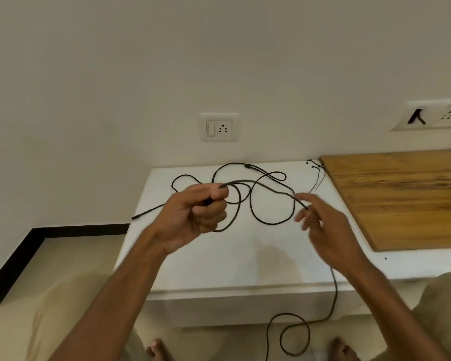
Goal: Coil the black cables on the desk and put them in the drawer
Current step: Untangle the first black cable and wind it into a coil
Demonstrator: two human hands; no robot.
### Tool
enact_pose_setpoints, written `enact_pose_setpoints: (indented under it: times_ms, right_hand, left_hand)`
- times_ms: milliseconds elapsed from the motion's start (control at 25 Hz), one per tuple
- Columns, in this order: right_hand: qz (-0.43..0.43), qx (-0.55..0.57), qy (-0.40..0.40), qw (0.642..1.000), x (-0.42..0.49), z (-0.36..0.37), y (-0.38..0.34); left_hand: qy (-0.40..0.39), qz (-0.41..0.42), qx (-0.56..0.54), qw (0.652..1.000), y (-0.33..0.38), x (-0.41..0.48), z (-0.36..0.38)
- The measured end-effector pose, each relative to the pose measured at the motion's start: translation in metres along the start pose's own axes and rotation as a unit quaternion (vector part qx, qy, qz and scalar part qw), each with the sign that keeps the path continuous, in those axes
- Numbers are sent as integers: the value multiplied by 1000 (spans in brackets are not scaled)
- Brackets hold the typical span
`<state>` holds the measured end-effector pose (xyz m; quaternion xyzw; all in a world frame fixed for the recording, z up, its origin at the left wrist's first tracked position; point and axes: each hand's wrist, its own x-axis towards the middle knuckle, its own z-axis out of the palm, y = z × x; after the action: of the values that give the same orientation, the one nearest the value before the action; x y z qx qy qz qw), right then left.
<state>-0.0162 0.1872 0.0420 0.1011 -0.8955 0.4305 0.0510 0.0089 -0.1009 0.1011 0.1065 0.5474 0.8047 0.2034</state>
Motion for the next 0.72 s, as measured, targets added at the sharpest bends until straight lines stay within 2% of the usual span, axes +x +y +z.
enact_pose_setpoints:
  times_ms: [80, 120, 280, 400, 480, 560, 640, 720]
  right_hand:
    - [-30, 33, -49, 998, -5, 14, -10]
    - [-37, 64, -48, 996, -7, 19, -16]
    - [-115, 94, 35, 988, -11, 22, -36]
    - [-154, 95, 63, 982, -13, 21, -43]
    - [-133, 100, 51, 985, -12, 20, -44]
    - [-66, 172, -16, 983, -10, 21, -42]
    - [10, 270, -102, 957, -10, 23, -44]
    - [44, 287, -164, 943, -12, 27, -46]
  left_hand:
    - [1, -12, -54, 998, -6, 2, 10]
    - [-1, -21, -57, 998, -10, 4, 13]
    - [-21, -58, -70, 996, -21, 8, 22]
    - [-31, -88, -96, 991, -25, 10, 27]
    - [-52, -106, -104, 988, -26, 11, 30]
    - [-86, -103, -107, 985, -27, 10, 38]
    - [-100, -80, -99, 987, -28, 8, 47]
    - [-93, -47, -108, 989, -29, 9, 53]
